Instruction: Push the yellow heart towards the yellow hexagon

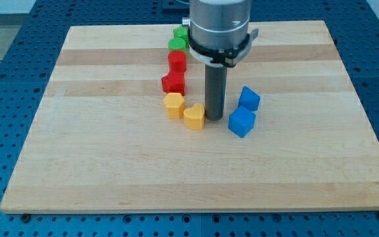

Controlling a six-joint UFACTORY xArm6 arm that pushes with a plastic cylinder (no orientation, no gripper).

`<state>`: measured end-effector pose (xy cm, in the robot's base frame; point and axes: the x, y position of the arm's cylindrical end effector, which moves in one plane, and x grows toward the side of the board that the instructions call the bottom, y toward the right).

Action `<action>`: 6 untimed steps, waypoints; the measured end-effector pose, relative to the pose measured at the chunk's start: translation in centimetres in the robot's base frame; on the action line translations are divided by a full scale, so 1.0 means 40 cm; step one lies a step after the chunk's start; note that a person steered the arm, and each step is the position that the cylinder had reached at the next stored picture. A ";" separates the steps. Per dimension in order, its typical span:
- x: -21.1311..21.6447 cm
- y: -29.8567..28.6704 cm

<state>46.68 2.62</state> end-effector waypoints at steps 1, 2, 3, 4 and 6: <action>0.014 0.003; -0.009 0.060; -0.018 0.060; -0.018 0.056; -0.018 0.041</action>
